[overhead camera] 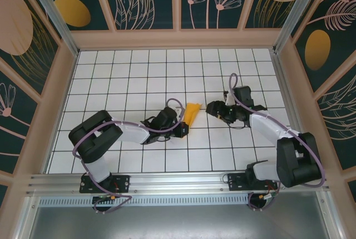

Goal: Fold a paper plane with a square sheet of paper (fold left side to right side)
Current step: Fold the wing for the fifth time at the center of the table.

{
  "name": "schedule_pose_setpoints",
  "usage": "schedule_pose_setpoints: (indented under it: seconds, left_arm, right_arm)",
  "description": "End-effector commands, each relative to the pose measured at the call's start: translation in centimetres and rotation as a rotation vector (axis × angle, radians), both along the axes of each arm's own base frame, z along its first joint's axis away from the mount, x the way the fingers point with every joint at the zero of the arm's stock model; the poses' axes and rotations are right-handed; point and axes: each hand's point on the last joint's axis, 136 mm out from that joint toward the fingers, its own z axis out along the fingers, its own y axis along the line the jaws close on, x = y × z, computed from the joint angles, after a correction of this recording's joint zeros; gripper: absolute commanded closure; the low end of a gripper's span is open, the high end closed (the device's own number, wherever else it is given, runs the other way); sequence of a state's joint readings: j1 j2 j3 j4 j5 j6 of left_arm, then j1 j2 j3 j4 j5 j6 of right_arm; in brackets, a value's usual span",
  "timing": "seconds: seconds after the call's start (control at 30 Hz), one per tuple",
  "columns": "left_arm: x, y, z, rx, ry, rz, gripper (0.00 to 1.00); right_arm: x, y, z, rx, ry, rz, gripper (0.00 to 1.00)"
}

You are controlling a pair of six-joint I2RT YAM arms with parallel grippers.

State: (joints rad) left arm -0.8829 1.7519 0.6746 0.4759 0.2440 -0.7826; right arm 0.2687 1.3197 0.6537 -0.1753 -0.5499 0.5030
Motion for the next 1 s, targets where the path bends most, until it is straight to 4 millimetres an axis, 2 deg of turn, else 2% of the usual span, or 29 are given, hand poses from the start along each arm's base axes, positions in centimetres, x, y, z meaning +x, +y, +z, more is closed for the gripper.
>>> schedule_pose_setpoints:
  seconds: [0.0,0.2,0.47,0.97]
  left_arm:
    - [0.4,-1.1,2.9,-0.16,0.015,0.01,1.0]
    - [0.9,-0.6,3.1,-0.218,0.054,0.055,1.0]
    - [1.3,0.3,2.2,-0.271,0.126,0.122,1.0]
    - [1.7,1.1,1.1,-0.322,0.186,0.177,1.0]
  right_arm:
    - [-0.1,1.3,-0.9,0.005,-0.012,0.031,0.35]
    - [0.3,3.6,-1.8,0.003,-0.001,0.057,0.36]
    - [1.0,5.4,-2.9,0.009,0.02,0.075,0.37]
    - [1.9,7.1,-3.5,0.027,0.017,0.093,0.38]
